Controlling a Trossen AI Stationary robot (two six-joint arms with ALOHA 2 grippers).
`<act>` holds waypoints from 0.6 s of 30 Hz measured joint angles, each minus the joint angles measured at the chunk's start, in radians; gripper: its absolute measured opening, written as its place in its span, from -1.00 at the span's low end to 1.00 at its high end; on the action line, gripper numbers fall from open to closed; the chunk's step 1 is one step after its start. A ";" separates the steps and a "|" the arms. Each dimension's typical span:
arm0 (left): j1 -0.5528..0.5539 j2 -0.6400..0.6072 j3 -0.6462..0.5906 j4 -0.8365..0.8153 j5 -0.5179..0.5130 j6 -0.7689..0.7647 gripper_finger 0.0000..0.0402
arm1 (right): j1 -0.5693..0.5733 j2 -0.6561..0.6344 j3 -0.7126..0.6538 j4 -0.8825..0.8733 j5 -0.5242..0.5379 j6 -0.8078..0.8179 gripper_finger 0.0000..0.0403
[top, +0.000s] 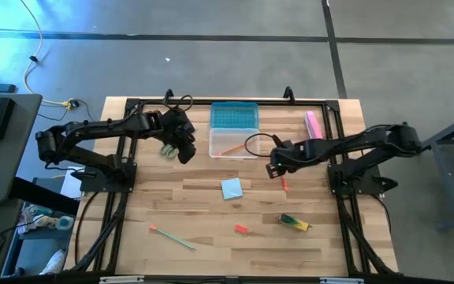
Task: Pack school essentials
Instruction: Put the orange pen into the supply box
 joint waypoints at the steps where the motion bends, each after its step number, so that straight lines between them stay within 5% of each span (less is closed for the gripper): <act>1: 0.000 0.000 0.000 0.000 0.000 0.008 -0.56 | -0.005 0.017 0.000 0.003 0.000 0.000 -0.21; 14: 0.000 0.000 0.000 0.000 0.000 0.072 -0.56 | -0.040 0.200 0.003 0.067 -0.012 0.005 -0.21; 18: 0.000 0.000 0.000 0.000 0.000 0.092 -0.56 | -0.041 0.233 0.005 0.073 -0.037 0.022 -0.37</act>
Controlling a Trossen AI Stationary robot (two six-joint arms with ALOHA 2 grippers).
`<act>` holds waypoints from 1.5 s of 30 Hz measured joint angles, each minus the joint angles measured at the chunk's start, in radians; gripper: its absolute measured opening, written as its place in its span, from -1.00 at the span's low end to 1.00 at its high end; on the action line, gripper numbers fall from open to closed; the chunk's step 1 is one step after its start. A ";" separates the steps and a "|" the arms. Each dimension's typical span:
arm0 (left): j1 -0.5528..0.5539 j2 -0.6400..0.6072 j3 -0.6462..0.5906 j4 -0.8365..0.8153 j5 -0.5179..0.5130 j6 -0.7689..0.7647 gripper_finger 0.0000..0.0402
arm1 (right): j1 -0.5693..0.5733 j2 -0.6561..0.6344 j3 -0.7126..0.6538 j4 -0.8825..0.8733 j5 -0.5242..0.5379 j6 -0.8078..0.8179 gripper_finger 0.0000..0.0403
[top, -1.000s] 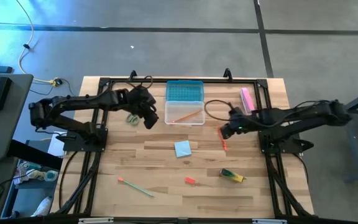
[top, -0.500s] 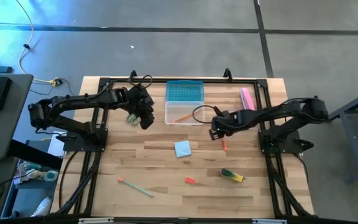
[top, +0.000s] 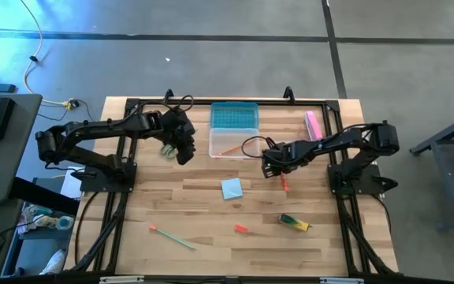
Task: Pack school essentials
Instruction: Put the orange pen into the supply box
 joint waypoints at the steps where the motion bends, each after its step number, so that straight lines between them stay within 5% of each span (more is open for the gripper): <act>1: 0.000 0.000 0.000 0.000 0.000 0.008 -0.56 | 0.000 0.003 0.001 0.000 -0.001 0.006 -0.43; 10: 0.000 0.000 0.000 0.000 0.000 0.066 -0.56 | -0.005 0.004 -0.001 -0.001 -0.018 0.018 -0.82; 17: 0.001 0.000 0.000 0.000 0.000 0.102 -0.56 | 0.012 -0.043 0.014 -0.005 -0.051 0.018 -0.83; 26: 0.062 0.001 0.000 -0.003 -0.001 0.107 -0.56 | 0.075 -0.083 0.216 0.067 -0.083 -0.062 -0.83; 35: 0.132 0.001 0.000 -0.020 -0.001 0.106 -0.56 | -0.022 -0.085 0.318 0.426 0.090 -0.546 -0.82; 45: 0.145 0.001 0.000 -0.023 -0.004 0.021 -0.56 | -0.146 0.022 0.320 0.629 0.067 -1.143 -0.82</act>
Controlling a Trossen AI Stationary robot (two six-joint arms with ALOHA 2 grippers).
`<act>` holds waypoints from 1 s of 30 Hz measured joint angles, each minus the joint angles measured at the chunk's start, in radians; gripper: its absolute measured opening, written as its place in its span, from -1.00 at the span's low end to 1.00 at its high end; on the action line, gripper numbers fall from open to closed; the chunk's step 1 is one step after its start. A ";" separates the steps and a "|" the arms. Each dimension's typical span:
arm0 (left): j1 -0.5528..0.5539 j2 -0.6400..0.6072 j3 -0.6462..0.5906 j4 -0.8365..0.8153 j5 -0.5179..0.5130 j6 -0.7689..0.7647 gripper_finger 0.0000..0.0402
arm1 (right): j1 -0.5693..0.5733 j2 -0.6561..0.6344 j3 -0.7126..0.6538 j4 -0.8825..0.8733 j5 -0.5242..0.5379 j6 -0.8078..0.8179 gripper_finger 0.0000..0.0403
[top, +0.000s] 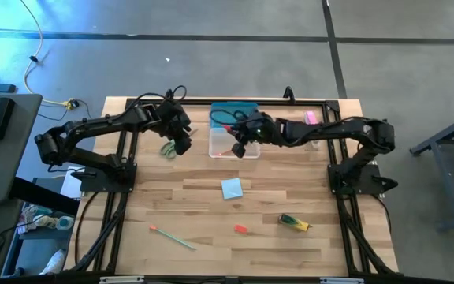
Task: Pack school essentials
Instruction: Put the orange pen into the supply box
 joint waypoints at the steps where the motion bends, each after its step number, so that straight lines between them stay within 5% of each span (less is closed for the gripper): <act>1: 0.000 0.000 0.000 -0.001 0.000 -0.016 -0.56 | -0.012 0.023 0.000 -0.006 -0.033 -0.004 -0.82; 6: 0.000 0.000 0.000 -0.003 0.000 -0.077 -0.56 | -0.038 0.099 0.000 -0.045 -0.123 0.026 -0.82; 19: 0.000 0.000 0.000 -0.005 0.000 -0.088 -0.56 | -0.040 0.166 0.000 -0.103 -0.156 -0.118 -0.80; 30: 0.000 0.000 0.000 -0.095 -0.086 -0.123 -0.54 | -0.040 0.162 0.000 -0.116 -0.136 0.018 -0.30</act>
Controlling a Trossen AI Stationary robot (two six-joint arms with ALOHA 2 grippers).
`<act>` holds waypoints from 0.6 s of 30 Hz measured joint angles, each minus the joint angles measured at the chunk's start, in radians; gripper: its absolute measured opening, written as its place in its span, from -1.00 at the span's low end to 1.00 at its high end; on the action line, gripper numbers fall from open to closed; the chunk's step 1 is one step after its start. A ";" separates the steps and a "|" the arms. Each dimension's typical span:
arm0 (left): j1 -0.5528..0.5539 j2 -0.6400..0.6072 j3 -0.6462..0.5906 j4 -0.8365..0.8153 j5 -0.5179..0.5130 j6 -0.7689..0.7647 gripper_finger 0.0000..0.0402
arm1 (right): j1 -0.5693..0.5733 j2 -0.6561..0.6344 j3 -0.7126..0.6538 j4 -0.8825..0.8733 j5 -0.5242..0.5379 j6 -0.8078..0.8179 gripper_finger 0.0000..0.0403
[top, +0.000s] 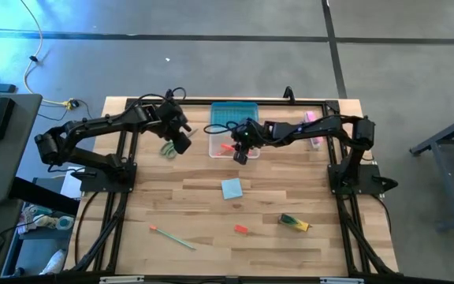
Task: Pack school essentials
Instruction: Put the orange pen into the supply box, then put the green scissors into the supply box
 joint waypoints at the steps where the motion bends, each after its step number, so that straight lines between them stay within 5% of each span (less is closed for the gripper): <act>1: 0.000 0.000 0.000 -0.016 -0.008 0.000 -0.52 | 0.000 -0.003 0.005 -0.012 -0.001 0.015 -0.26; 11: 0.000 0.000 0.000 -0.195 -0.108 -0.066 -0.18 | -0.002 -0.016 0.170 -0.174 0.027 0.086 -0.08; 18: 0.005 0.000 -0.076 -0.168 -0.110 -0.097 -0.22 | -0.002 -0.015 0.317 -0.296 0.083 0.086 -0.11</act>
